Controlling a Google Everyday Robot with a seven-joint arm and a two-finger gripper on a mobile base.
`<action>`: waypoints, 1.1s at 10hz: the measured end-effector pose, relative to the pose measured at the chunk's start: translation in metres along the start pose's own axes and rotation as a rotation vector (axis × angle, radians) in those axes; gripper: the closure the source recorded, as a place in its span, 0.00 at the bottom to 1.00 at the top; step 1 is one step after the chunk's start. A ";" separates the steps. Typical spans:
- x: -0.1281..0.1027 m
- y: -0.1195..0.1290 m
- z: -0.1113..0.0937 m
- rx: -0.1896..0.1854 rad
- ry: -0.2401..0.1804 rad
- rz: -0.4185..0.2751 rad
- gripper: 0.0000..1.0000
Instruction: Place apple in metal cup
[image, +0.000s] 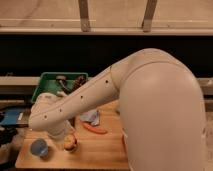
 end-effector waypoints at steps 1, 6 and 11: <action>0.001 -0.001 0.002 -0.002 0.005 0.005 0.57; 0.005 -0.006 0.007 -0.006 0.021 0.023 0.29; 0.005 -0.015 0.006 -0.002 0.023 0.044 0.29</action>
